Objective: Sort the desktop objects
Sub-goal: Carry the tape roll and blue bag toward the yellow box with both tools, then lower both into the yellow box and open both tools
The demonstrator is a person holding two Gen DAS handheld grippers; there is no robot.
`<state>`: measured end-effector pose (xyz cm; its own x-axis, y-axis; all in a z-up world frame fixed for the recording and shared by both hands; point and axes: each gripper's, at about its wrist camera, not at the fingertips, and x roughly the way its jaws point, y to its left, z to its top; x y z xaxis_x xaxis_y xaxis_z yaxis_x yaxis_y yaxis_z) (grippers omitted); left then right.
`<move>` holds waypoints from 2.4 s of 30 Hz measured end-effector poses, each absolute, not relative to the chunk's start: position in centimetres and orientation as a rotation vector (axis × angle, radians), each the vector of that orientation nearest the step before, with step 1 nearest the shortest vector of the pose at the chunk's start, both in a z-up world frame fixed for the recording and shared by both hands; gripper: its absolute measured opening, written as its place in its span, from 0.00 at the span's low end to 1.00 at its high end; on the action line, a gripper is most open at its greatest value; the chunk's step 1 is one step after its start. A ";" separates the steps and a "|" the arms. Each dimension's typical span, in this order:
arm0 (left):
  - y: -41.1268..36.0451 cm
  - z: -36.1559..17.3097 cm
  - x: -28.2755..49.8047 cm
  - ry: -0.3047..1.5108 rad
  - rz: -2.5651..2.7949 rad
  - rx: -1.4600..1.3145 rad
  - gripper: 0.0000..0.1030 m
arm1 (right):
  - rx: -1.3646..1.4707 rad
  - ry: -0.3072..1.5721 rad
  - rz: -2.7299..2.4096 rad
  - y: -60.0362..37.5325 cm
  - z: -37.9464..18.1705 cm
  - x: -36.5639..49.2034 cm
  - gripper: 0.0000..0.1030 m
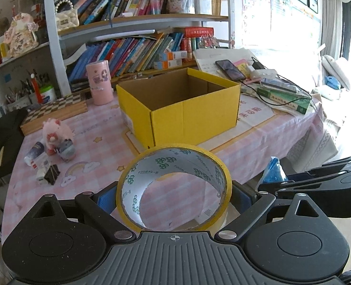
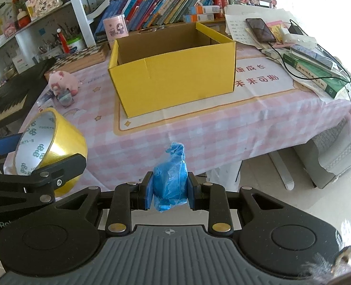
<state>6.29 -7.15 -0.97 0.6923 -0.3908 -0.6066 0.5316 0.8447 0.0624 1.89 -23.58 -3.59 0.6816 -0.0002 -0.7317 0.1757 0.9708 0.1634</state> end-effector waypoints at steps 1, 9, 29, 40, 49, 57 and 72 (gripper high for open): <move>-7.4 -1.0 6.5 0.619 -0.518 0.242 0.93 | 0.230 0.817 -0.097 -23.8 -3.6 2.2 0.25; -10.0 -1.3 8.9 0.672 -0.507 0.245 0.93 | 0.241 0.860 -0.066 -26.3 -4.2 4.6 0.25; -17.7 0.6 13.2 0.573 -0.416 0.233 0.93 | 0.183 0.761 -0.012 -34.2 -2.0 10.9 0.25; -19.2 4.0 17.0 0.462 -0.265 0.162 0.93 | 0.157 0.623 0.174 -36.8 1.9 17.1 0.25; -20.2 4.5 22.6 0.494 -0.209 0.151 0.93 | 0.032 0.604 0.296 -37.8 2.6 24.7 0.25; -21.5 1.4 30.3 0.684 -0.218 0.158 0.93 | -0.260 0.647 0.375 -36.8 0.4 32.2 0.25; -24.6 -4.3 37.5 0.973 -0.184 0.325 0.93 | -0.849 0.879 0.614 -33.1 -6.7 39.9 0.25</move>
